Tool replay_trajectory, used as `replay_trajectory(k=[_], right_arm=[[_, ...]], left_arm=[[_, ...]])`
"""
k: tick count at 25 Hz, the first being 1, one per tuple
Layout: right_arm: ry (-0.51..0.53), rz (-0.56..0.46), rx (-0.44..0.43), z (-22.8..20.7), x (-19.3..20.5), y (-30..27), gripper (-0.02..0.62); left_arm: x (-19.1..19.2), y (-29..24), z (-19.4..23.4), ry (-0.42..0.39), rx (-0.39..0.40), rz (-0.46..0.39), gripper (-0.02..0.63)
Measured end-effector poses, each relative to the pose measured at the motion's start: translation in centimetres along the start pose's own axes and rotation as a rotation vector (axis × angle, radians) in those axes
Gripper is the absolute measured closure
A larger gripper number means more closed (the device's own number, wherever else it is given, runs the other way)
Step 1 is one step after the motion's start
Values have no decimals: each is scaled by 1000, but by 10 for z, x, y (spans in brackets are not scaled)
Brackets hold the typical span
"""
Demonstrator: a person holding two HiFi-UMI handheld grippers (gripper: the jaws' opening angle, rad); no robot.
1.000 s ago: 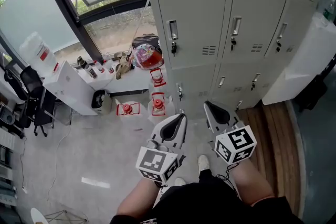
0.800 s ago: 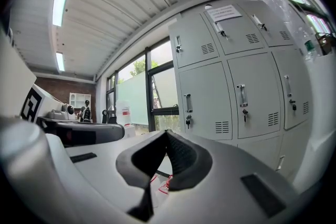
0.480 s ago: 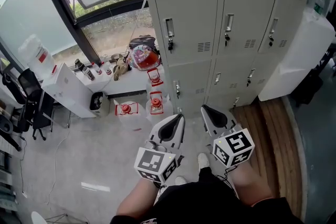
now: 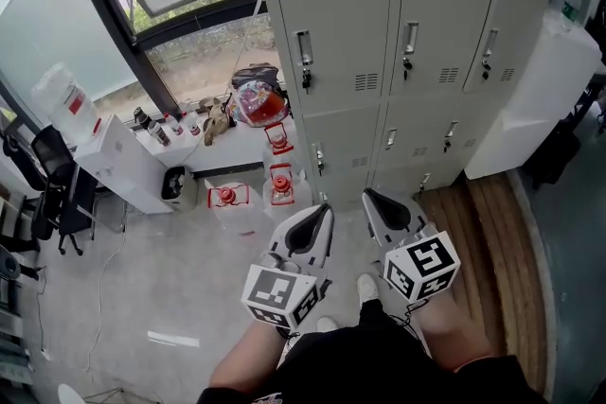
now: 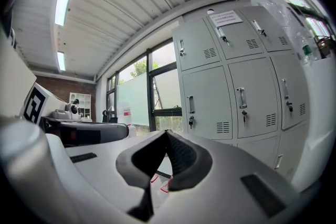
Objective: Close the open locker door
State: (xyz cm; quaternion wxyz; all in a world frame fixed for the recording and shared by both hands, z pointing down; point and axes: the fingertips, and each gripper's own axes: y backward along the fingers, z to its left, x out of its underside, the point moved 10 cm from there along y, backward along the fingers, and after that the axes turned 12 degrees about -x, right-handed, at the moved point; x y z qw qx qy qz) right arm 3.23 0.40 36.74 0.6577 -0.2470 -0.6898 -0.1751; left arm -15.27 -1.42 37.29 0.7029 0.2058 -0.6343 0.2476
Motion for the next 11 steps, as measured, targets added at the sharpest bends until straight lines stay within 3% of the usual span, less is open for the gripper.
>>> replay_trajectory(k=[11], right_arm=[[3, -8, -1, 9, -3, 0, 541]], left_arm=[[-4, 8, 2, -13, 5, -4, 589]])
